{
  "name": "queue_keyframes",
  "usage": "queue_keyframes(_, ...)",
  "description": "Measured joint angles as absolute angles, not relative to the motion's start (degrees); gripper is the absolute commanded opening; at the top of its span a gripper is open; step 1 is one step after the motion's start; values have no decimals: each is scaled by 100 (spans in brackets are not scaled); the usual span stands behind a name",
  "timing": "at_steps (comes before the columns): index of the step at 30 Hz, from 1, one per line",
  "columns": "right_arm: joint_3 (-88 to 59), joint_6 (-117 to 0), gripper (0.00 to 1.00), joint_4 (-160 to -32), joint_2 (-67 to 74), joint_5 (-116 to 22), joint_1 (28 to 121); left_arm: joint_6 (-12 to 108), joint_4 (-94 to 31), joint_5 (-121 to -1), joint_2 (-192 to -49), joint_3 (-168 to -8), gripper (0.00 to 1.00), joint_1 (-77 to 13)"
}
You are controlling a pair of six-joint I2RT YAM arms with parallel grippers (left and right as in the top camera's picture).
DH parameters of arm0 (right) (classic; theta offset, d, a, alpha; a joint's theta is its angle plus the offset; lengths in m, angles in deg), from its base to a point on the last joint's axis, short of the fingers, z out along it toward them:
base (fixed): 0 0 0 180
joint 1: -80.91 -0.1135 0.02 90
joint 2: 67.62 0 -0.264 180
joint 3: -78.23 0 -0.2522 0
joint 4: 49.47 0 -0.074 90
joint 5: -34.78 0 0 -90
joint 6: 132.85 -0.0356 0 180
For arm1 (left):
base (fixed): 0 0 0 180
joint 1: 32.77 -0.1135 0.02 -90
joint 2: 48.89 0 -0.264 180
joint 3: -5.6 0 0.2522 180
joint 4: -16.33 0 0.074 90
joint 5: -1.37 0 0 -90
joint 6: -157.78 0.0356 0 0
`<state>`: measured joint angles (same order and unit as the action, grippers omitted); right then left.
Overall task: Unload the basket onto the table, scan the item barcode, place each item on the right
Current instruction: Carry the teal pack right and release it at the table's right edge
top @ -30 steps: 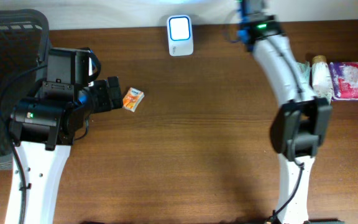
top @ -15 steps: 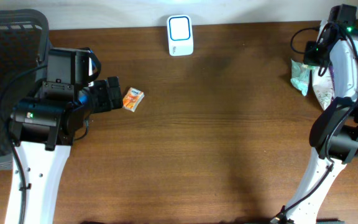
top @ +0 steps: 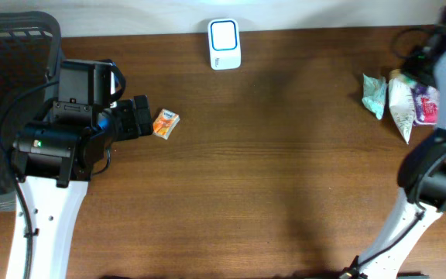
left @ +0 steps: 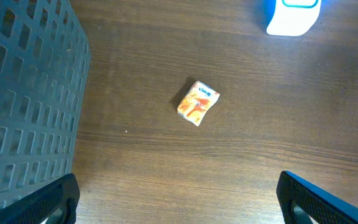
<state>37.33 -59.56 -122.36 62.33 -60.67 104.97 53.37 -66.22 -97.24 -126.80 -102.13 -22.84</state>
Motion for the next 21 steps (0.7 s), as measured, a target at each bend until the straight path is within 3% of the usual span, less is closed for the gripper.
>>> queue_keyframes(8,3755,-6931,4,-13102,6134,-6093,12232,5337,-6622,-9724,-12680,-10213,99,-2284)
queue_keyframes(18,2273,-7888,8,-12287,6119,-5614,12411,5337,-6622,-9724,-12680,-10213,99,-2284)
queue_keyframes(20,2164,-7915,19,-12145,6119,-5265,12396,5337,-6625,-9724,-12680,-10213,99,-2284)
queue_keyframes(21,2157,-7908,38,-12114,6119,-5173,12379,5337,-6622,-9724,-12680,-10213,99,-2284)
